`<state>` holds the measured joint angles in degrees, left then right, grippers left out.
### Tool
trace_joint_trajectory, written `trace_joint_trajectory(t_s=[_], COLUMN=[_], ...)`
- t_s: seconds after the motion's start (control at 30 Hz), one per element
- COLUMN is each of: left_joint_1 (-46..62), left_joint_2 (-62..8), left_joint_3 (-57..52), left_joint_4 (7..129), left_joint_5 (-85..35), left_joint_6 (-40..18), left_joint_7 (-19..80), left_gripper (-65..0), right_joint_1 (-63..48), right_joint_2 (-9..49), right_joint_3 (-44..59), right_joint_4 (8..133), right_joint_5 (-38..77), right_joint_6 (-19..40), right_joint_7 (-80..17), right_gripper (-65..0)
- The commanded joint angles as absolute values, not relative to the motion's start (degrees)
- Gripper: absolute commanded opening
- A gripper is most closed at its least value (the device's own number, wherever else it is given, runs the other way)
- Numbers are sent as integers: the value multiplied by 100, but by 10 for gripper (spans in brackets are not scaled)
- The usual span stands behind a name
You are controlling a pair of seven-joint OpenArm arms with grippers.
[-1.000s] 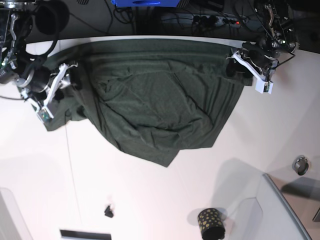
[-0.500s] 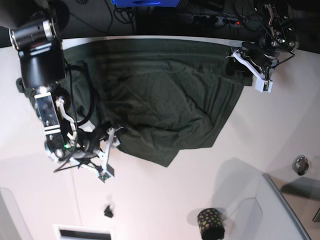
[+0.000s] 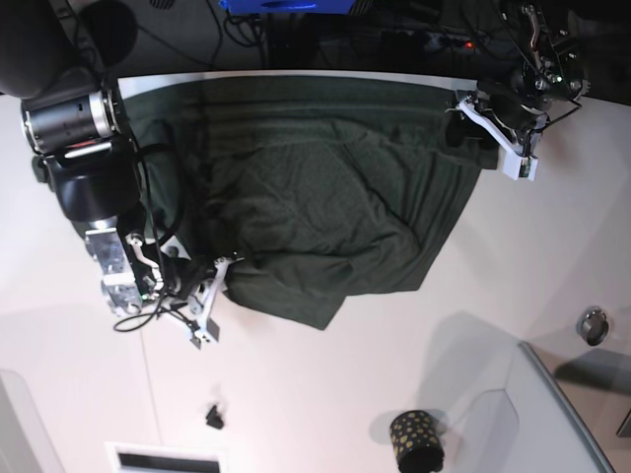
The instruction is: Layout the t-shirt on the table in an organized manner, then fold the t-shirt properly
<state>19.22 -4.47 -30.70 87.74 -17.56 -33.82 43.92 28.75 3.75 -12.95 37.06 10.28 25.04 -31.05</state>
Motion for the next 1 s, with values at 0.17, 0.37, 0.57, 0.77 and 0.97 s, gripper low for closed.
trace_joint_trajectory(t_s=[0.17,0.37,0.57,0.77,0.97], left_joint_1=[1921,1903,1903,1912,1912], left_joint_2=[-505,-505,-505,-505,-514], left_joint_3=[-3090,-3090,-3090,-3090,-3090], left_joint_4=[8875,8875,8875,8875,8875], left_joint_5=[-1824,-1824,-1824,-1824,-1824], left_joint_6=[-3398,-3398,-3398,-3398,-3398], left_joint_7=[4303,4303,4303,4303,4303], left_gripper=[-323,-323,-323,-323,-323], right_joint_1=[2440,2158,2448,2668,2782], right_joint_2=[488,505,497,462,479], right_joint_3=[-1244,-1244,-1279,-1244,-1244], right_joint_4=[5402,6765,6352,4910,4892], right_joint_5=[1086,1086,1077,1077,1077], right_joint_6=[2536,2536,2536,2519,2519], right_joint_7=[-3055,-3811,-4084,-3415,-3319], right_gripper=[-641,-642,-639,-540,-275])
